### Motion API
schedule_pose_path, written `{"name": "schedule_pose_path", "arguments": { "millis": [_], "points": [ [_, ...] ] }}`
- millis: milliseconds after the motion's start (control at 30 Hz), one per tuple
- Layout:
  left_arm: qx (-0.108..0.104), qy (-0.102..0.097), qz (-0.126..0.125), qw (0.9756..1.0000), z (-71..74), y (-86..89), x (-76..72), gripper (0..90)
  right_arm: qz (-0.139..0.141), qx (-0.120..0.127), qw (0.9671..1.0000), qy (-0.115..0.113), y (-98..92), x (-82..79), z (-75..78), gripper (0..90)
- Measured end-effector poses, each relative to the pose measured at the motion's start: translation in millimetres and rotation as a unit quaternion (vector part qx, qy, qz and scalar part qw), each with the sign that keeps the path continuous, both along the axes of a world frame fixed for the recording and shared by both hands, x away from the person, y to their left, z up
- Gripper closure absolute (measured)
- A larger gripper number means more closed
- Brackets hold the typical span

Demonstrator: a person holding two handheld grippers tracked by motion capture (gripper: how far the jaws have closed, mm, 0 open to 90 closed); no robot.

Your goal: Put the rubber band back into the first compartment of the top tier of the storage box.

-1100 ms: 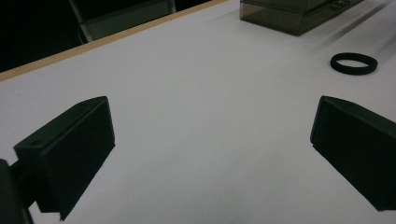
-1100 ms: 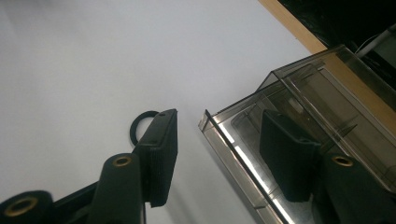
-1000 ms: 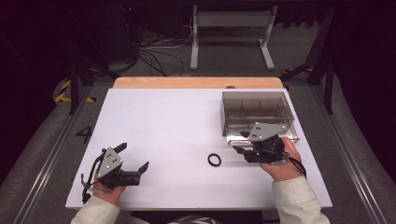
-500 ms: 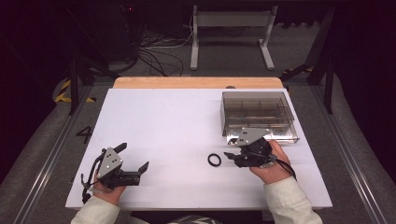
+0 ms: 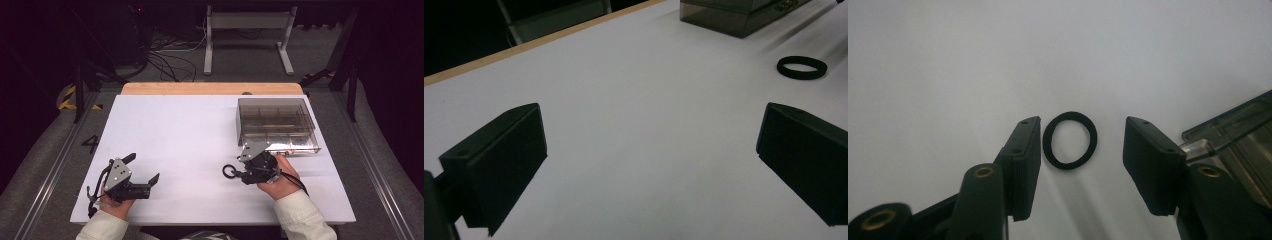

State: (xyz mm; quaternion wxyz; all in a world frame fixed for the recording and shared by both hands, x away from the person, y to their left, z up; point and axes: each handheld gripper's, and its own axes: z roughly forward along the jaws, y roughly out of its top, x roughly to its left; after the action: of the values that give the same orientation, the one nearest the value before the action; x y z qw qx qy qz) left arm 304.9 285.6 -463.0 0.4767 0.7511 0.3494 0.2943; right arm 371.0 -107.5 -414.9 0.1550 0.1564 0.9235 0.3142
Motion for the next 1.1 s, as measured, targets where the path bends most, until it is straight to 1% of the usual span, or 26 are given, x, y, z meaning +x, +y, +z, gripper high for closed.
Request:
{"name": "schedule_pose_path", "arguments": {
  "millis": [67, 167, 233, 267, 300, 400, 533, 600, 800, 900, 967, 1067, 1100],
  "points": [
    [0.001, 0.001, 0.0, 1.0, 0.1, 0.0, 0.0, 0.6, -0.002, -0.005, 1.0, 0.002, 2.2, 0.7, -2.0, 51.7],
    [0.0, 0.001, 0.0, 1.0, 0.0, 0.0, 0.0, 0.6, -0.003, -0.001, 0.9999, 0.011, 3.9, 2.5, -4.8, 53.7],
    [0.0, 0.001, 0.0, 1.0, 0.1, 0.0, 0.0, 0.6, -0.002, -0.002, 0.9999, 0.016, 5.6, 3.4, -6.9, 55.1],
    [0.0, 0.0, 0.0, 1.0, -0.1, -0.1, 0.0, 0.6, -0.003, -0.006, 0.9998, 0.017, 6.5, 3.6, -7.7, 55.7],
    [0.0, 0.001, 0.0, 1.0, 0.0, 0.0, 0.0, 0.6, -0.005, -0.003, 0.9998, 0.021, 7.6, 3.9, -9.2, 56.0],
    [0.0, 0.001, 0.0, 1.0, 0.0, -0.1, 0.0, 0.6, -0.003, -0.007, 0.9996, 0.027, 10.0, 5.6, -12.0, 56.8],
    [0.001, 0.001, 0.0, 1.0, 0.0, 0.0, 0.1, 0.6, -0.004, -0.007, 0.9994, 0.033, 13.3, 7.4, -15.8, 56.8],
    [0.0, 0.0, 0.0, 1.0, -0.1, -0.1, 0.1, 0.6, -0.002, -0.012, 0.9992, 0.038, 15.5, 8.2, -18.3, 56.8],
    [0.0, 0.002, 0.0, 1.0, -0.1, -0.1, 0.0, 0.6, -0.004, -0.024, 0.9988, 0.041, 22.2, 8.6, -25.6, 59.0],
    [0.001, 0.002, 0.0, 1.0, -0.2, -0.1, 0.1, 0.6, 0.0, -0.033, 0.9986, 0.041, 23.6, 9.3, -27.9, 59.8],
    [0.0, 0.003, 0.0, 1.0, -0.3, -0.2, 0.2, 0.6, -0.001, -0.032, 0.9984, 0.045, 24.7, 9.7, -29.8, 60.8],
    [0.001, 0.002, 0.0, 1.0, -0.4, -0.5, 0.4, 0.6, 0.001, -0.04, 0.9982, 0.045, 26.4, 10.0, -31.8, 62.9],
    [0.001, 0.002, -0.001, 1.0, -0.5, -0.6, 0.5, 0.6, 0.001, -0.039, 0.9982, 0.046, 27.3, 10.0, -33.0, 63.5]
  ]
}}
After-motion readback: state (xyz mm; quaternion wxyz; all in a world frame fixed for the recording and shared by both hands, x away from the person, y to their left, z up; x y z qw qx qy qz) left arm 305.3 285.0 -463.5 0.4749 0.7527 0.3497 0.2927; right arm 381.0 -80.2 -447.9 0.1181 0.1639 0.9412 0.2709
